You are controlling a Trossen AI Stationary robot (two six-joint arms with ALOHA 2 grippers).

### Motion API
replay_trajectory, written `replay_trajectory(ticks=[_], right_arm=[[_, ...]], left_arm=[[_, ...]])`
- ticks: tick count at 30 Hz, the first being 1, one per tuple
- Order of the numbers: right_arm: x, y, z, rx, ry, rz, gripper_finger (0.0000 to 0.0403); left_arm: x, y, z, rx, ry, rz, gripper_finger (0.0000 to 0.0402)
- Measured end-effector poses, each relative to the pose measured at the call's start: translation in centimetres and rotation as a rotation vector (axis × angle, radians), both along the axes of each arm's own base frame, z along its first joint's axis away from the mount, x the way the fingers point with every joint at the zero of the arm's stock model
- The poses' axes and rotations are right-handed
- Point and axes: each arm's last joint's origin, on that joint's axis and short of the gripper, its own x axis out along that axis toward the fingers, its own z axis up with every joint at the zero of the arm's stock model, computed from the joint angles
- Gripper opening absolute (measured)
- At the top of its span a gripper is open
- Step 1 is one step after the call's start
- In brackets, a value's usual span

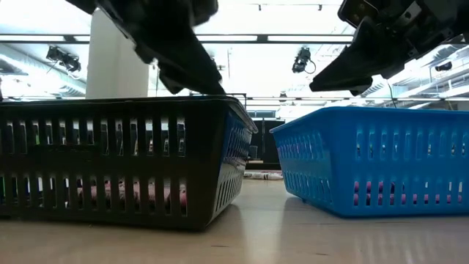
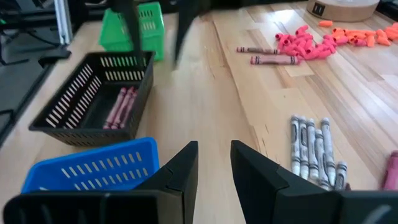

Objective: Sort crayons
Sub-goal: Put the pink crayon into the black bin

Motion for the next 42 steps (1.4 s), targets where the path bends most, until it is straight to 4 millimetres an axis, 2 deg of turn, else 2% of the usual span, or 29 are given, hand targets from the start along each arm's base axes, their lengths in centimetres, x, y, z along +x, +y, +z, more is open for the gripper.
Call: replay_trajectory(ticks=[5, 9, 15, 21, 34, 42], right_arm=[[-0.1, -0.1, -0.2, -0.017, 0.017, -0.022, 0.0105], [-0.3, -0.3, -0.5, -0.036, 0.047, -0.048, 0.0105], [-0.4, -0.4, -0.6, -0.038, 0.062, -0.057, 0.0105], [-0.4, -0.3, -0.6, -0.041, 0.06, -0.056, 0.0105], [-0.4, -0.2, -0.6, -0.031, 0.057, -0.048, 0.0105], [-0.6, 0.3, -0.5, -0.029, 0.05, -0.028, 0.0105]], left_arm=[[0.3, 2.3, -0.6, 0.033, 0.056, 0.112, 0.0155], [-0.3, 4.3, -1.5, 0.008, 0.189, 0.231, 0.0155], [-2.4, 7.2, -2.9, 0.029, 0.463, 0.426, 0.0153], [-4.6, 8.8, -3.4, 0.109, 0.679, 0.562, 0.0144], [-5.1, 11.5, -3.5, 0.058, 0.743, 0.637, 0.0143], [-6.5, 13.0, -6.2, -0.052, 0.728, 0.659, 0.0143]])
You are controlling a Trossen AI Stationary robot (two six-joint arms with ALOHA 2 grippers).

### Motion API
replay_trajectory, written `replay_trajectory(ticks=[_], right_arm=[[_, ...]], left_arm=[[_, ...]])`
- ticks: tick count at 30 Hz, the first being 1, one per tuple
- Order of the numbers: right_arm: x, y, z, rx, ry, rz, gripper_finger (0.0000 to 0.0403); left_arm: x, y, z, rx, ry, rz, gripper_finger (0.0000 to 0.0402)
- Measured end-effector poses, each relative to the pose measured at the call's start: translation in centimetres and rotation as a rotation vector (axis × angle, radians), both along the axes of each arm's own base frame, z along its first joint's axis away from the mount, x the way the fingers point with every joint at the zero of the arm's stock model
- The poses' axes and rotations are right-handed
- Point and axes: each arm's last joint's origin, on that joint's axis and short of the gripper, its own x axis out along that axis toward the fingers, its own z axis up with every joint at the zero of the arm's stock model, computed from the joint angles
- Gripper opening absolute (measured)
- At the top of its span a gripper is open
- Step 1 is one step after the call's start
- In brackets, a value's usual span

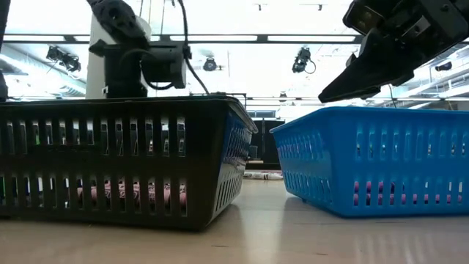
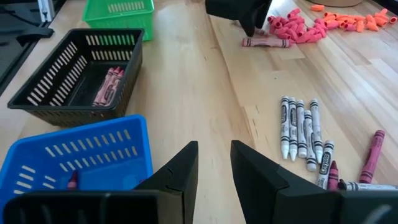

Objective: Sort crayons
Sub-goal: Put the pink crayon into the black bin

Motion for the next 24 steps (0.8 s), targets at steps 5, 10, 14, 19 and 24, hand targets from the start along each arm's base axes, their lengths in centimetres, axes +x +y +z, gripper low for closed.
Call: replay_trajectory(ticks=[5, 10, 14, 19, 24], right_arm=[[0.1, 0.0, 0.1, 0.005, -0.011, -0.001, 0.0105], [0.1, 0.0, 0.1, 0.004, -0.015, 0.0, 0.0105], [0.1, 0.0, 0.1, 0.004, -0.015, 0.0, 0.0105], [0.1, 0.0, 0.1, 0.003, -0.015, -0.002, 0.0105], [0.1, 0.0, 0.1, 0.005, -0.014, 0.002, 0.0105]], left_arm=[[-0.1, 0.1, -0.3, -0.013, -0.002, 0.005, 0.0142], [-0.2, -0.1, -0.3, -0.019, 0.015, -0.011, 0.0141], [-0.4, -0.7, -0.2, -0.034, 0.021, -0.034, 0.0141], [-0.6, -1.5, -0.1, -0.045, 0.046, -0.063, 0.0125], [-0.6, -1.9, -0.2, -0.062, 0.049, -0.082, 0.0061]])
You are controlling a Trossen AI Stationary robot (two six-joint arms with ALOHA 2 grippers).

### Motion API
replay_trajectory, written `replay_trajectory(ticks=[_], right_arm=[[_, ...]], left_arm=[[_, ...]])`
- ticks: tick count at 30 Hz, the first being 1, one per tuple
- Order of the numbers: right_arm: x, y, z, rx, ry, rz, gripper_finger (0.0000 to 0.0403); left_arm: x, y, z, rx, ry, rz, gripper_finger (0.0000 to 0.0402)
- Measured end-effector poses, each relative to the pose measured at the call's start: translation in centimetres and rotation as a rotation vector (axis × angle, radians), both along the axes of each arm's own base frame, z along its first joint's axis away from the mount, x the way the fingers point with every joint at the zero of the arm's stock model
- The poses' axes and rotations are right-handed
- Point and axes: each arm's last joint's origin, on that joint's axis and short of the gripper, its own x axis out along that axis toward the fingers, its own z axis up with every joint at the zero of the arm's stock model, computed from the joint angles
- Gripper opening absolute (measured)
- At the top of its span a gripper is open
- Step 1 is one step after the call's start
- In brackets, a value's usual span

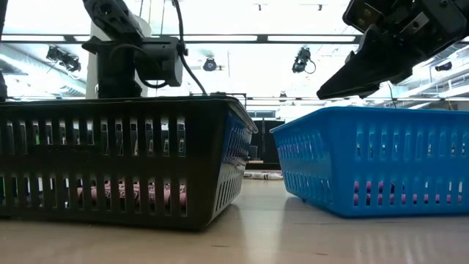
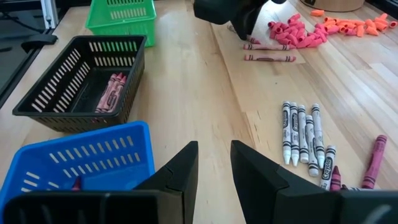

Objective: Sort crayons
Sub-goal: Put the pink crayon into the black bin

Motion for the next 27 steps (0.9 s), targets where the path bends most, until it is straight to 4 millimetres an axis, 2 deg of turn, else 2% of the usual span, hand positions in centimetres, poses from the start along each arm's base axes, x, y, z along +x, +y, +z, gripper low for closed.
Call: replay_trajectory(ticks=[4, 10, 16, 22, 27], right_arm=[[-0.1, 0.1, 0.0, 0.003, 0.0, 0.004, 0.0105], [0.0, 0.2, 0.0, 0.006, -0.005, 0.007, 0.0105], [0.0, 0.2, 0.1, 0.008, -0.007, 0.007, 0.0105], [0.0, 0.2, 0.1, 0.005, -0.013, 0.011, 0.0105], [0.1, 0.2, 0.2, 0.0, -0.023, 0.016, 0.0105]], left_arm=[[-0.1, -0.1, 0.0, -0.001, 0.008, -0.018, 0.0015], [-0.6, -0.5, 0.8, -0.026, -0.005, -0.043, 0.0016], [-1.3, -1.3, 4.4, -0.031, -0.144, -0.071, 0.0016], [-0.8, -4.5, 7.7, -0.193, -0.438, -0.267, 0.0016], [0.5, -7.7, 9.0, -0.245, -0.67, -0.389, 0.0016]])
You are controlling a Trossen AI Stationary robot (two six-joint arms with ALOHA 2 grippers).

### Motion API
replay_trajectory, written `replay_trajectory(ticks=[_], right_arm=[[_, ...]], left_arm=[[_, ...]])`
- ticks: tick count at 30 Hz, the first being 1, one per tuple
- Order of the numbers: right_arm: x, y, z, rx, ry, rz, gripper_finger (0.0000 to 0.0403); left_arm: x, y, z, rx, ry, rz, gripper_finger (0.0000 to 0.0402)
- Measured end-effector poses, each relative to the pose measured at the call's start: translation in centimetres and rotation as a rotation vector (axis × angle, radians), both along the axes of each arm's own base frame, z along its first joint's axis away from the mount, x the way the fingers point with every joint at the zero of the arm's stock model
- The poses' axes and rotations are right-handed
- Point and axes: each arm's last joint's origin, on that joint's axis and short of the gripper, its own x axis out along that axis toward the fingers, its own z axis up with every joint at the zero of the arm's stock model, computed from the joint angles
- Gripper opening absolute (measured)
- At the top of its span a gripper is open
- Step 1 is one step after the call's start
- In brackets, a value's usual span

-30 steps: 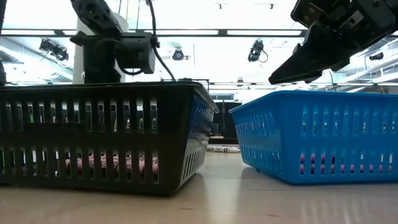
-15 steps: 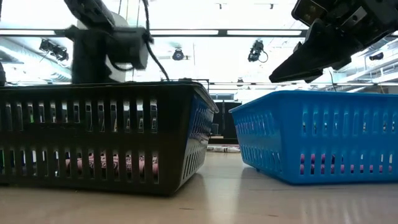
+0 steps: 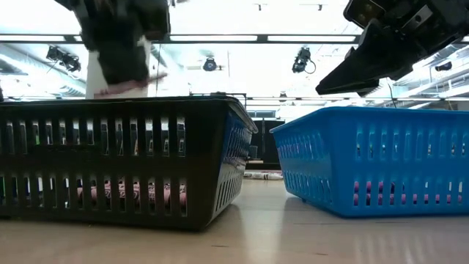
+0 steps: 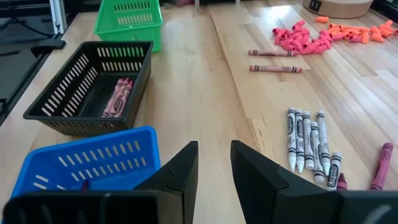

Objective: Sort crayons
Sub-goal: Put the pink crayon into the black bin

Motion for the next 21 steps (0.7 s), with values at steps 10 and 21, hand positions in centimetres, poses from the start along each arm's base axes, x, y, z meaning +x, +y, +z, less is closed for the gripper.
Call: replay_trajectory(ticks=[10, 21], right_arm=[[0.1, 0.0, 0.1, 0.008, -0.015, 0.001, 0.0105], [0.1, 0.1, 0.3, 0.013, -0.027, 0.004, 0.0105]], left_arm=[[1.4, -3.5, -0.8, -0.059, -0.102, -0.077, 0.0016], [2.7, -5.3, -2.3, -0.093, -0.142, -0.107, 0.0016]])
